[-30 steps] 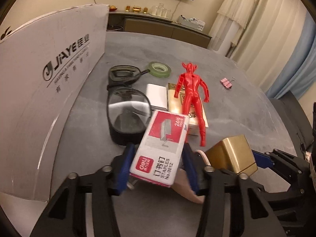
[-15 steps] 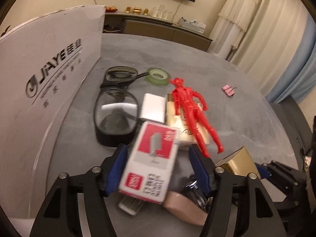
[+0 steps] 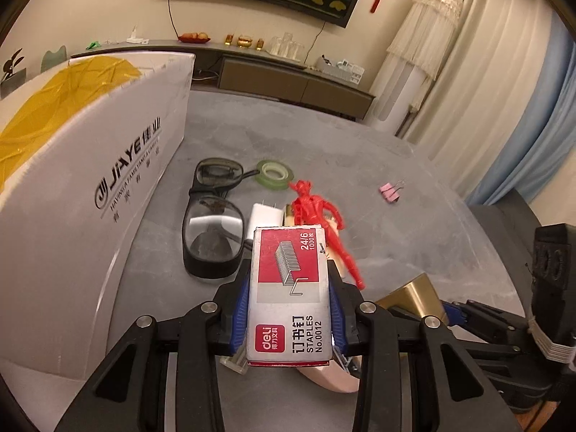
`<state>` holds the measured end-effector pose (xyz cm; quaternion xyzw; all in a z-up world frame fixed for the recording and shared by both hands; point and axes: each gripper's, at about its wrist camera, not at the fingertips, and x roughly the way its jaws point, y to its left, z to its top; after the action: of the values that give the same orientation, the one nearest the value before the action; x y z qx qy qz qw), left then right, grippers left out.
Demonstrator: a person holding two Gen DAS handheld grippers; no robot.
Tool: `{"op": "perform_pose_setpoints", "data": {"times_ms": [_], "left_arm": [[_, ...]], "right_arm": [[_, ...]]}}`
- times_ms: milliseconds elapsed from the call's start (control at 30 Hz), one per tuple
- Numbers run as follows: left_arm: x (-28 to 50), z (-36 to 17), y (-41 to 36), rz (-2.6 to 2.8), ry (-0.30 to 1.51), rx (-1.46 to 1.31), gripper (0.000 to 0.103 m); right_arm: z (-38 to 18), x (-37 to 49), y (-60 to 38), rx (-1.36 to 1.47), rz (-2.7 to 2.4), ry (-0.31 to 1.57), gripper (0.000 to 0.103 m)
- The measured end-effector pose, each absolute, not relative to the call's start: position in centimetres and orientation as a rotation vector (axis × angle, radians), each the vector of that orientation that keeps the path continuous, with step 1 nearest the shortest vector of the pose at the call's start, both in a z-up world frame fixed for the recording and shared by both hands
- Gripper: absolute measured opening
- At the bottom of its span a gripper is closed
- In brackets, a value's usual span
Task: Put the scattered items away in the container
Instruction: 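Carry the gold box and staples box over the white cardboard box with both tools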
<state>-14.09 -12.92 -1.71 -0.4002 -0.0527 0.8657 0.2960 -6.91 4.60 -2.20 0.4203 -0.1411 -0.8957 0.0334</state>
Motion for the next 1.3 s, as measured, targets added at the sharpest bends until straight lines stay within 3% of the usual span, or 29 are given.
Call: {"op": "perform_pose_setpoints", "data": {"times_ms": [467,1300], "left_arm": [[-13.0,1.5,-15.3,2.351,-0.186,-0.995,0.039],[-12.9,6.2,-25.3,2.393,-0.452,-0.847,0.039]], "right_arm": [[0.7,-5.3,2.0,1.177,-2.752,-0.398,0.052],[6.9,-4.7,-6.9,1.005,-2.802,-0.157,0.052]]}}
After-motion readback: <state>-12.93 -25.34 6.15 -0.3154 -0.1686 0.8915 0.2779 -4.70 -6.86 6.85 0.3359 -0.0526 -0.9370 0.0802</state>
